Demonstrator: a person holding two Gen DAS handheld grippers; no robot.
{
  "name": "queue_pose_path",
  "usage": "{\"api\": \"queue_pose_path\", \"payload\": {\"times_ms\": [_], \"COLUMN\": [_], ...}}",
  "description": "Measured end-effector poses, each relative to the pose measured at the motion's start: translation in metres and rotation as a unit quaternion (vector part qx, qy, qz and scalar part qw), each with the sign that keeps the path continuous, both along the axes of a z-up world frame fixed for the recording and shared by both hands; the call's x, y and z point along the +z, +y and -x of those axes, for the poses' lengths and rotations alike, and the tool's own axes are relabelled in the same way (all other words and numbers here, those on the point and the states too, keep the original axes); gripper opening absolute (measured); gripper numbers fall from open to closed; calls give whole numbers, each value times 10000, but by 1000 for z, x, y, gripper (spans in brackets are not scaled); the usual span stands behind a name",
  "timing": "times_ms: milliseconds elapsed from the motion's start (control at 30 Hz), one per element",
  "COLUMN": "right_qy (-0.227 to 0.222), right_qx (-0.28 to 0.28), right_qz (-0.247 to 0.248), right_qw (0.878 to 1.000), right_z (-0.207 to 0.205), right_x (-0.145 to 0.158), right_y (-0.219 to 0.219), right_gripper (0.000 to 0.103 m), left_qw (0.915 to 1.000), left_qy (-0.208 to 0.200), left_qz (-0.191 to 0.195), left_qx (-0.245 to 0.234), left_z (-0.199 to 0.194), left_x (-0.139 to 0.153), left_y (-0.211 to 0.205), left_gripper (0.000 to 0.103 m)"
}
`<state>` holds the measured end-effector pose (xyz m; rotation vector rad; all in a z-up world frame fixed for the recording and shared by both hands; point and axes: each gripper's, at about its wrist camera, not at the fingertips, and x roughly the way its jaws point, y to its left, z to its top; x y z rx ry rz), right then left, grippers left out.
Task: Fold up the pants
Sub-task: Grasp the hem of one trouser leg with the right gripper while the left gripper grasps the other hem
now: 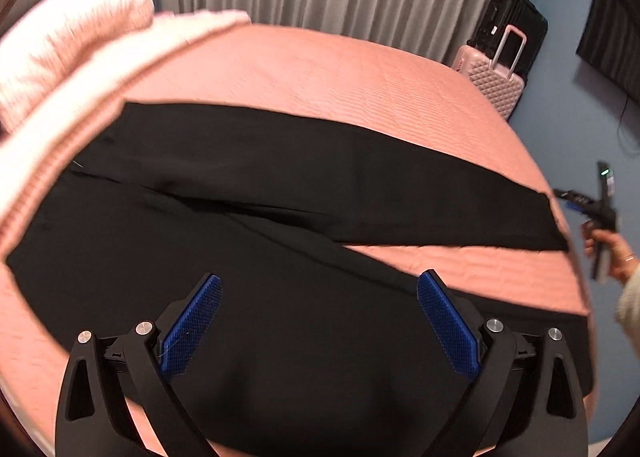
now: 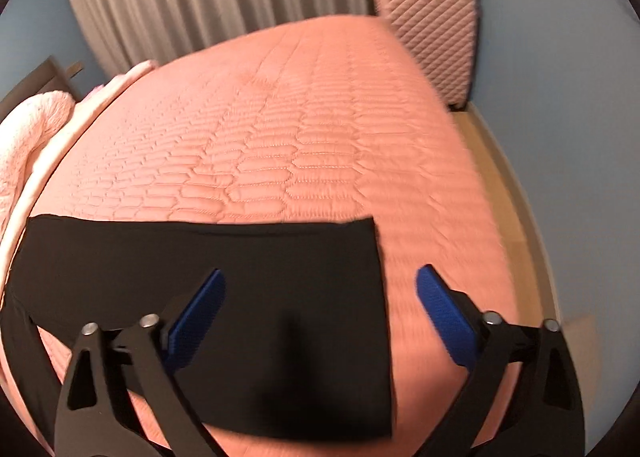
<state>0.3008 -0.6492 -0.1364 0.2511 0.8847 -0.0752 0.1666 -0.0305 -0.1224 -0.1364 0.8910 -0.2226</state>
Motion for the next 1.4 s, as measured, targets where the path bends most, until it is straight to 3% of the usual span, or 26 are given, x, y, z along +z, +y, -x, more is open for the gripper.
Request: {"api": "queue_pose_path", "payload": {"times_ms": [133, 200, 233, 367, 533, 567, 600, 667, 733, 833, 933, 1033, 1100, 1233, 1267, 1300, 1333, 1367, 1400], "right_qy": [406, 560, 481, 526, 378, 350, 319, 297, 322, 361, 369, 346, 336, 352, 356, 356, 358, 354, 351], "right_qx": [182, 353, 543, 455, 520, 441, 452, 426, 425, 370, 323, 254, 198, 110, 91, 67, 37, 17, -13], "right_qz": [-229, -146, -127, 103, 536, 562, 480, 413, 513, 575, 595, 546, 508, 527, 525, 520, 537, 561, 584], "right_qw": [9987, 9977, 9973, 9975, 9965, 9968, 9973, 9978, 9973, 9970, 9970, 9976, 9979, 9979, 9979, 9980, 9979, 9978, 9977], "right_z": [-28, -34, -32, -27, -19, -17, -17, -16, -18, -20, -21, -20, -19, -21, -22, -22, -22, -23, -22], "right_x": [-28, -40, -42, -42, -33, -31, -28, -25, -25, -25, -26, -27, -28, -28, -28, -28, -28, -27, -27], "right_y": [-10, -4, 2, 11, 26, 25, 21, 20, 24, 26, 27, 26, 26, 27, 27, 27, 28, 28, 29], "right_gripper": [88, 90, 98, 98, 76, 64, 44, 33, 31, 31, 31, 32, 33, 35, 35, 36, 36, 37, 37], "left_qw": [9986, 9990, 9993, 9987, 9982, 9986, 9989, 9993, 9974, 9928, 9871, 9854, 9808, 9808, 9792, 9784, 9791, 9812, 9813], "left_qy": [191, 250, 224, 274, 403, 364, 296, 72, -231, -352, -204, 142, 376, 769, 876, 945, 1026, 1014, 928], "left_qz": [495, 376, 293, 278, 80, -122, -223, -353, -634, -942, -1006, -697, -841, -1014, -1209, -1327, -1372, -1353, -1420], "left_qx": [26, 9, -33, -319, -436, -359, -279, -84, 267, 657, 1232, 1545, 1719, 1481, 1377, 1274, 1095, 931, 906], "left_z": [-15, -16, -15, -14, -31, -41, -48, -68, -105, -167, -228, -283, -314, -340, -347, -350, -353, -353, -353], "left_x": [-22, -32, -36, -39, -38, -34, -30, -21, -9, -2, -4, -16, -29, -62, -71, -78, -85, -90, -89], "left_y": [-1, -7, -10, -14, 0, 9, 19, 45, 86, 143, 199, 250, 276, 294, 291, 287, 283, 278, 271], "left_gripper": [96, 96, 96, 96, 98, 98, 97, 97, 97, 97, 95, 96, 95, 95, 94, 85, 67, 66, 57]}}
